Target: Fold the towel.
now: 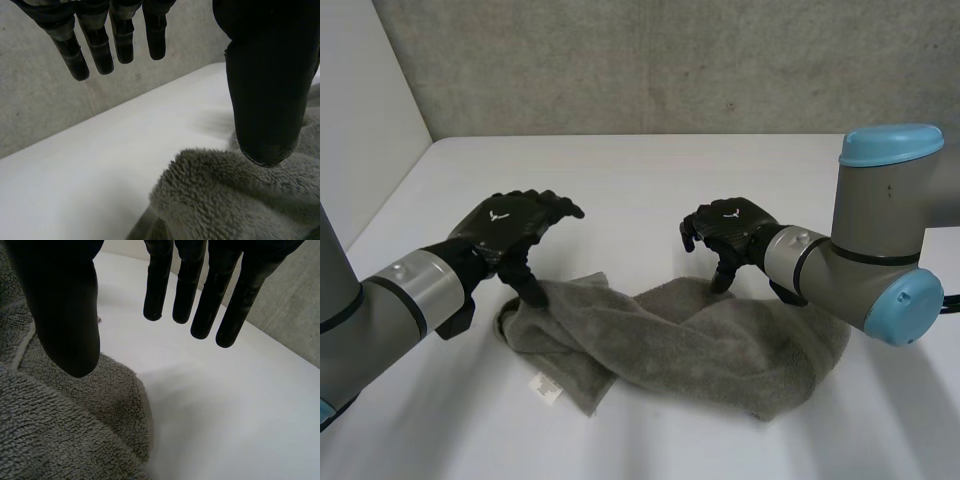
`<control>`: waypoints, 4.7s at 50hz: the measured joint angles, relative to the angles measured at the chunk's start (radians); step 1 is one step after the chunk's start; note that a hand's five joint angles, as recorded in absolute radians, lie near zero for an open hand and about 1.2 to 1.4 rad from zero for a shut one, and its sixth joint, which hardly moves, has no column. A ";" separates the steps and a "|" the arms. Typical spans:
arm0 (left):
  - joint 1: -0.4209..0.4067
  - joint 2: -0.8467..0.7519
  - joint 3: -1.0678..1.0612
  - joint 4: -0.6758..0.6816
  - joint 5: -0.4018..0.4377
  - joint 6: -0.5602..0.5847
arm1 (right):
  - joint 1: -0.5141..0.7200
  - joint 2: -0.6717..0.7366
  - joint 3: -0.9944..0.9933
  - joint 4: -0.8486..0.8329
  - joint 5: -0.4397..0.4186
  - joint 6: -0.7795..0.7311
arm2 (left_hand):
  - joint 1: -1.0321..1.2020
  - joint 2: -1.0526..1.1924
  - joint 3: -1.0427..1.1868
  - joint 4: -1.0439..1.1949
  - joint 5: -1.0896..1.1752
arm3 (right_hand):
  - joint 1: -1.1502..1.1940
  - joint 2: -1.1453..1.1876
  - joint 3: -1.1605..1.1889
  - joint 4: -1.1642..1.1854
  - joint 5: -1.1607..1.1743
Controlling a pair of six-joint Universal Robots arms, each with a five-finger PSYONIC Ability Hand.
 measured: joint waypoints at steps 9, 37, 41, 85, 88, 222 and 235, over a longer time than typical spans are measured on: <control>-0.001 -0.077 0.005 -0.056 -0.015 0.089 | -0.001 -0.006 0.020 0.003 0.001 0.011 | 0.161 0.165 0.162 0.161 0.167 | 0.000 0.000 0.000 0.000 0.000; -0.065 -0.004 0.016 -0.056 -0.151 0.185 | 0.015 0.102 0.035 0.027 0.012 0.012 | 0.876 0.912 0.915 0.916 0.895 | 0.001 -0.005 0.003 0.006 0.044; -0.064 0.006 0.019 -0.055 -0.151 0.187 | 0.015 0.117 0.017 0.027 0.014 0.008 | 0.876 0.913 0.915 0.916 0.896 | 0.383 0.377 0.380 0.380 0.371; -0.173 -0.181 0.081 0.120 -0.462 0.136 | 0.017 0.036 -0.085 0.041 -0.037 -0.240 | 0.890 0.914 0.917 0.919 0.905 | 0.751 0.732 0.739 0.753 0.776; -0.192 -0.175 -0.010 0.118 -0.464 0.175 | 0.020 0.039 -0.004 0.109 -0.051 -0.321 | 0.890 0.915 0.917 0.919 0.905 | 0.751 0.732 0.739 0.753 0.776; -0.189 -0.354 1.148 -0.161 -0.585 0.281 | 0.014 -0.114 -0.553 0.016 0.171 -0.178 | 0.885 0.918 0.916 0.917 0.900 | 0.752 0.732 0.739 0.753 0.776; -0.159 -0.137 0.727 -0.340 -0.549 0.100 | 0.005 -0.200 -0.532 0.397 0.113 -0.188 | 0.885 0.918 0.916 0.918 0.901 | 0.752 0.732 0.739 0.753 0.776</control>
